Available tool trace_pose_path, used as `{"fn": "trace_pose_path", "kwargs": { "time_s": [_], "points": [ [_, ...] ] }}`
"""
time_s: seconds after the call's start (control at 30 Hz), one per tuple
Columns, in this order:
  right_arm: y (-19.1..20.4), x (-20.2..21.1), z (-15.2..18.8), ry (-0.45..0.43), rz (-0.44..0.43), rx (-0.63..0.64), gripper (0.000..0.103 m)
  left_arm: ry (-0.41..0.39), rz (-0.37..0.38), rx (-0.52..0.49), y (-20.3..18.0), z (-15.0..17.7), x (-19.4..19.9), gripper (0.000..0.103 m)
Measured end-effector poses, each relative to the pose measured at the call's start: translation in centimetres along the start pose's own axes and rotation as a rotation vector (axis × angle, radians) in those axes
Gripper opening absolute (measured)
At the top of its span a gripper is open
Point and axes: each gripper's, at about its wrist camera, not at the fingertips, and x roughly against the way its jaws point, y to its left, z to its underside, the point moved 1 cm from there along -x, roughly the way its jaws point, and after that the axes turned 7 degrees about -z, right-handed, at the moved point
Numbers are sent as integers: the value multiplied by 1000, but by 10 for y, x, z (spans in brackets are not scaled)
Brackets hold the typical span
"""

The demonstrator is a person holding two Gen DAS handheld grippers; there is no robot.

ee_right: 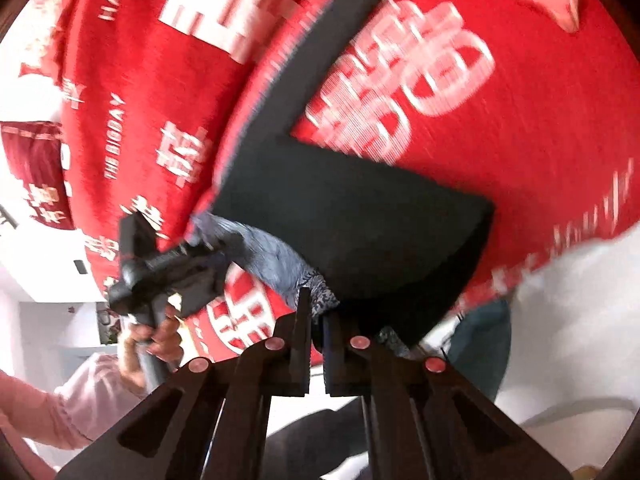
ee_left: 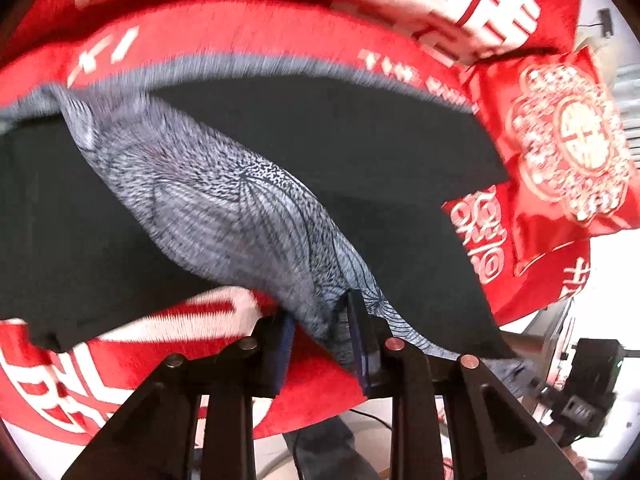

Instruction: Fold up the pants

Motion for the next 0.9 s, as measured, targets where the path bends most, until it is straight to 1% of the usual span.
{"fn": "trace_pose_path", "kwargs": {
  "time_s": [0.13,0.23,0.27,0.33,0.37,0.43,0.47,0.5,0.53,0.57,0.6,0.67,0.73,0.77,0.8,0.87,0.9],
  "points": [
    [34,19,-50,-47,-16,89,4,-68,28,0,-15,-26,22,28],
    [52,27,-98,-70,-13,139,4,-114,30,-9,-24,-53,28,28],
    [57,27,-119,-73,1,156,4,-125,25,-12,-25,-61,28,28],
    [65,23,-151,-66,23,186,4,-148,15,-16,-29,-77,28,28],
    [69,18,-172,-52,47,210,4,-166,5,-18,-31,-86,27,28],
    [73,5,-202,-17,73,237,4,-184,-17,-23,-34,-100,23,28],
    [72,-6,-222,12,94,248,4,-188,-35,-22,-35,-108,19,31],
    [71,-14,-235,30,114,250,4,-190,-58,-15,-35,-113,14,37],
    [67,-23,-247,50,134,245,4,-195,-104,-3,-35,-119,10,57],
    [59,-35,-263,68,159,234,4,-216,-165,14,-33,-124,6,65],
    [53,-44,-273,83,172,225,5,-233,-194,23,-32,-127,4,65],
    [42,-61,-291,121,230,220,7,-225,-228,49,-28,-135,-1,65],
    [41,-71,-302,140,312,269,26,-234,-266,73,-24,-136,1,65],
    [45,-71,-307,129,346,309,66,-244,-291,74,-23,-135,4,65],
    [51,-69,-311,106,355,346,95,-249,-309,70,-22,-134,6,65],
    [61,-62,-318,74,336,386,96,-231,-338,61,-18,-131,4,65],
    [67,-58,-320,66,342,401,96,-213,-347,60,-16,-128,1,65]
  ]
}}
